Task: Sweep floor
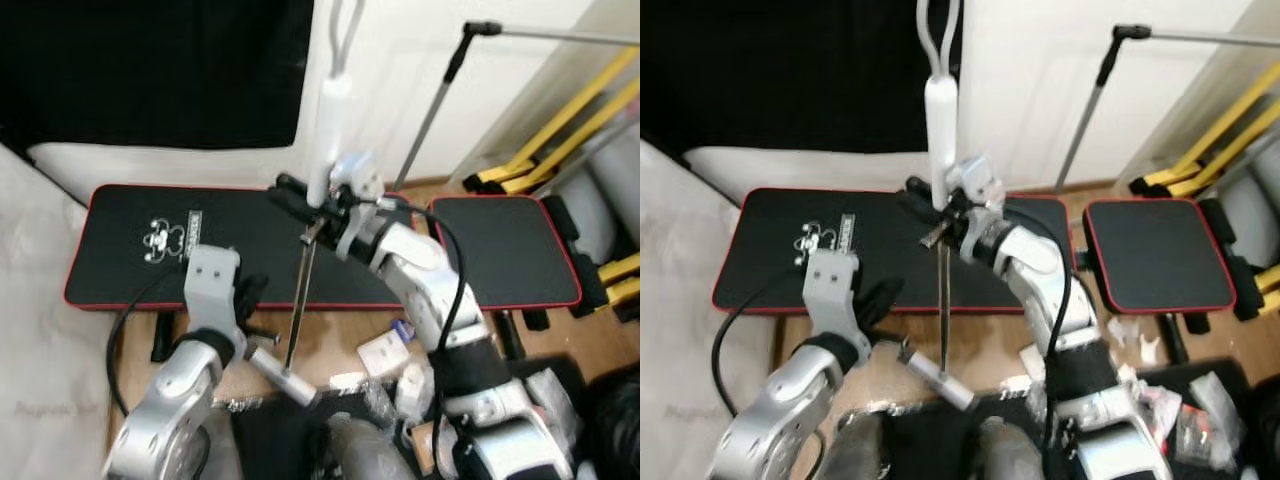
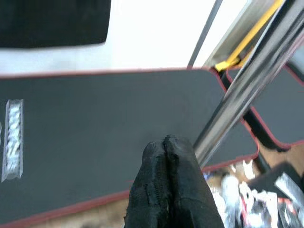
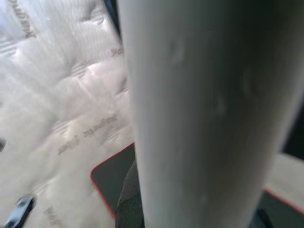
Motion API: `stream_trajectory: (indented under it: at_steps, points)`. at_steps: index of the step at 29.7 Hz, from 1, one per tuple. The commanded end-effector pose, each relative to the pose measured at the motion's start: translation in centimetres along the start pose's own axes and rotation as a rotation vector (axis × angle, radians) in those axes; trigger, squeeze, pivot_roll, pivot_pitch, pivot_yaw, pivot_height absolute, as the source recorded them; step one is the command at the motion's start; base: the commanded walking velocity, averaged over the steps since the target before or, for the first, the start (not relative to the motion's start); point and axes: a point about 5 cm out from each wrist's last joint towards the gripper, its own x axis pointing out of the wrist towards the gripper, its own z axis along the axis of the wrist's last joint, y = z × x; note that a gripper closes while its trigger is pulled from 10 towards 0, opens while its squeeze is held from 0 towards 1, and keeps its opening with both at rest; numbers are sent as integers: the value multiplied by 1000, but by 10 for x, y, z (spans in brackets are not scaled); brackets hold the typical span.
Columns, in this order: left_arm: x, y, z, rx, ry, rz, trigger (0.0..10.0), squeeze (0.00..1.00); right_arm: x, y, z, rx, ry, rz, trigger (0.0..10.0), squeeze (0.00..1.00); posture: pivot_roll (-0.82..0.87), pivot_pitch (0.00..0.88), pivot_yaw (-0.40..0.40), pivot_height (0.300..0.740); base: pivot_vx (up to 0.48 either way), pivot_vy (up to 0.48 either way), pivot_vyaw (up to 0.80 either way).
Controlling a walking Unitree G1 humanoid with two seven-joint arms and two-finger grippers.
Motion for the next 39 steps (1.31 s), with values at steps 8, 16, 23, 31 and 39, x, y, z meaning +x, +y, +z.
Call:
stream_trajectory:
  at_steps: [8, 16, 23, 31, 39]
  points:
    - [-13, -17, 0, -34, 2, -105, 10000, 0, 4, 4, -30, 49, 112, 20, 10000, 0, 1, 276, -224, 740, 0, 0, 0]
    - [-26, -24, 10, -46, -9, -117, 10000, 0, 17, -2, -30, 27, 104, -35, 10000, 0, 8, 349, -229, 740, 0, 0, 0]
    - [-36, -30, 16, -50, -9, -128, 10000, 0, 27, -6, -17, 48, 32, -22, 10000, 0, 20, 394, -227, 740, 0, 0, 0]
    - [-46, -35, 21, -60, -1, -141, 10000, 0, 41, -19, 28, 60, -198, -43, 10000, 0, 23, 423, -226, 740, 0, 0, 0]
    - [-48, -36, 23, -51, 3, -149, 10000, 0, 39, -31, 36, 12, -212, -108, 10000, 0, 22, 428, -220, 740, 0, 0, 0]
